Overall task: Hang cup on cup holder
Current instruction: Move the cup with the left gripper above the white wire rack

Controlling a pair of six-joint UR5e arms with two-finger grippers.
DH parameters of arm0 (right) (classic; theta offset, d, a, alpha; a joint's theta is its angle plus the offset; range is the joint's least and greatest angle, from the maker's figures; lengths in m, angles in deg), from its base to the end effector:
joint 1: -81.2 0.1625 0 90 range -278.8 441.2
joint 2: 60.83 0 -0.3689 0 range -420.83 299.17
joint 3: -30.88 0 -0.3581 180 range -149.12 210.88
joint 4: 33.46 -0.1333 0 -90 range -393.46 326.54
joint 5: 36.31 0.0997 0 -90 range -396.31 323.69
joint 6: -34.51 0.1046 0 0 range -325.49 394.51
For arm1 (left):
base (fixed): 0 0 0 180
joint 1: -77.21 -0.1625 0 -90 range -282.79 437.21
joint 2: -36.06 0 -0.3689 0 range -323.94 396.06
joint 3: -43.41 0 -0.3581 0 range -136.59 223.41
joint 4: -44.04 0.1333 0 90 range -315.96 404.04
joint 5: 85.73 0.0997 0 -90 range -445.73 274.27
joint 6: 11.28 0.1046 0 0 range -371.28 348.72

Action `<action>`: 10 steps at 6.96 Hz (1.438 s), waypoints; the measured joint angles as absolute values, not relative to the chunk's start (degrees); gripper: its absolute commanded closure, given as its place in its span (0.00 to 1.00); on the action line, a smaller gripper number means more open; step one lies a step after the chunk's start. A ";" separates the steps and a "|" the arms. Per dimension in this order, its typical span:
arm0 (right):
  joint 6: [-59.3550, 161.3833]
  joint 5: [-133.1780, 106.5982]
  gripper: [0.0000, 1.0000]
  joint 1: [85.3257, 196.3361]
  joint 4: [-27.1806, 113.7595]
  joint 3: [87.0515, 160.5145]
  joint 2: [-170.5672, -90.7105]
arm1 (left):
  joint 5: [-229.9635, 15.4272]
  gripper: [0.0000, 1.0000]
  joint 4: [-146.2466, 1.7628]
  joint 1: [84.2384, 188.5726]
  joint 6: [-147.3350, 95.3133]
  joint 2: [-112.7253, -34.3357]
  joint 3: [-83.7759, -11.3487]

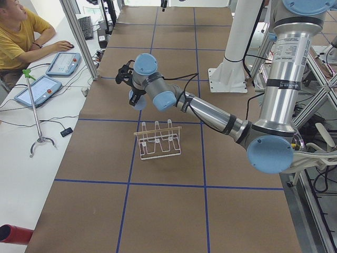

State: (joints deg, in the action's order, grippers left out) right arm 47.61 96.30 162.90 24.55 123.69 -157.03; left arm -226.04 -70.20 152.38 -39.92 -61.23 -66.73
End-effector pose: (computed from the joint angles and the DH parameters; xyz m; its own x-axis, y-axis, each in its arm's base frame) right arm -0.0020 -0.4464 0.5703 0.6925 -0.2189 0.6874 -0.0310 0.9429 0.3315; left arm 0.0715 -0.4765 0.3267 0.4823 0.3682 -0.7948 0.0825 0.8842 0.4597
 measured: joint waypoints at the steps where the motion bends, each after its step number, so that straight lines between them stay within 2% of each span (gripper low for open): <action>1: 47.61 96.30 0.00 162.93 24.55 123.69 -157.06 | -223.35 1.00 -63.31 151.33 -37.53 -61.23 -70.50; 3: 47.61 96.24 0.00 162.93 24.57 123.69 -157.10 | -217.31 1.00 -43.91 149.11 -31.68 -61.64 -78.03; 5: 47.57 97.83 0.00 164.24 27.55 123.82 -157.18 | -215.44 1.00 -31.76 148.33 -25.72 -63.48 -78.24; 10: 42.42 102.24 0.00 170.52 38.92 126.29 -158.00 | -215.55 1.00 -36.54 148.20 -24.94 -66.22 -69.86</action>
State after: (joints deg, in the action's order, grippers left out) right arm 42.42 102.24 170.52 38.92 126.29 -158.00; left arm -215.55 -36.54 148.20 -24.94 -66.22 -69.86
